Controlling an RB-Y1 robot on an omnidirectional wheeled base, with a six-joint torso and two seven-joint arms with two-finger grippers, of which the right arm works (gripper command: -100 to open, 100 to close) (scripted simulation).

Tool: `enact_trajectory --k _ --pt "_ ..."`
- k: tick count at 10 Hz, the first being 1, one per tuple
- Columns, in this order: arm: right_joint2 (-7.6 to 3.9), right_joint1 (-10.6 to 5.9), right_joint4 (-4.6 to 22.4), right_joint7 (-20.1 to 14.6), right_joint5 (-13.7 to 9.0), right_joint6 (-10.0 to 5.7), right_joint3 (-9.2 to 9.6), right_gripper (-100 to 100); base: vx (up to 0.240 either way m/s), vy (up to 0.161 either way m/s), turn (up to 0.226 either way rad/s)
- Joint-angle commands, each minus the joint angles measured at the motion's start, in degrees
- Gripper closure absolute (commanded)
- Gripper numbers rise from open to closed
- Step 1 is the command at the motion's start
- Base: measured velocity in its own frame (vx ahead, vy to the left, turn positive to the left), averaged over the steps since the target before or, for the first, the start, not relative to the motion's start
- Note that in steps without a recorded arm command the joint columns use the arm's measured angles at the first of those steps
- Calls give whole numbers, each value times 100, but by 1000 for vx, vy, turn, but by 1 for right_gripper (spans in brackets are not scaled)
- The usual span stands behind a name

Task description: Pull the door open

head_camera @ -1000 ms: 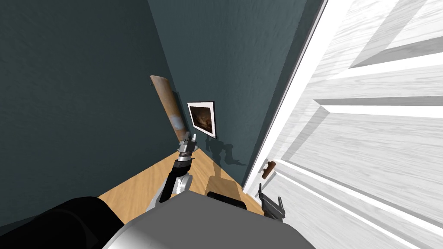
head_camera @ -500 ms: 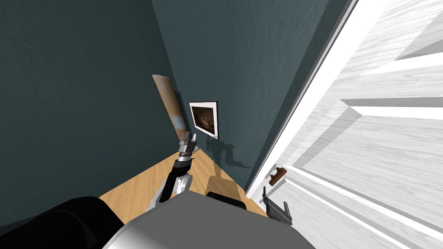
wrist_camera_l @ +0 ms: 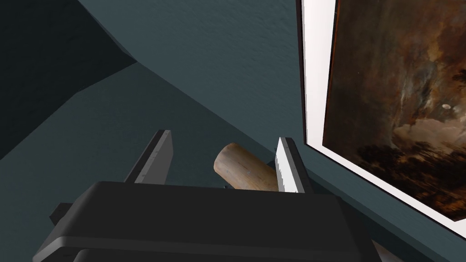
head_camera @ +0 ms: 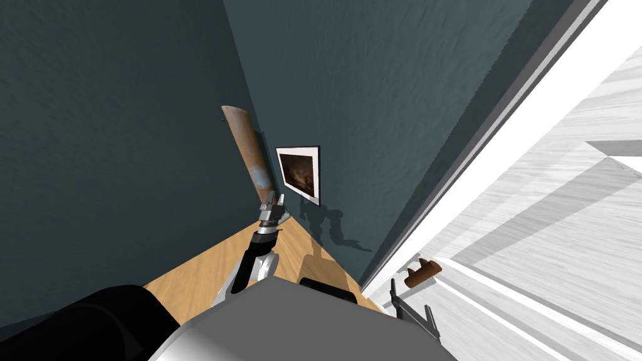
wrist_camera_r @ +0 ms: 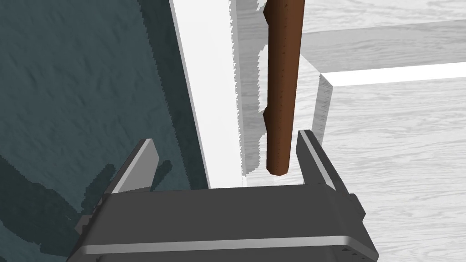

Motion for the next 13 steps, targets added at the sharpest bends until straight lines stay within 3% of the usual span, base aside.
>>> enact_trajectory --k 1,7,13 --pt "-6 128 10 -225 172 60 -218 -100 83 10 58" --pt "4 553 164 -1029 809 211 -969 -100 96 -5 63" --pt "11 881 284 -1647 1300 329 -1547 -100 92 -70 52"
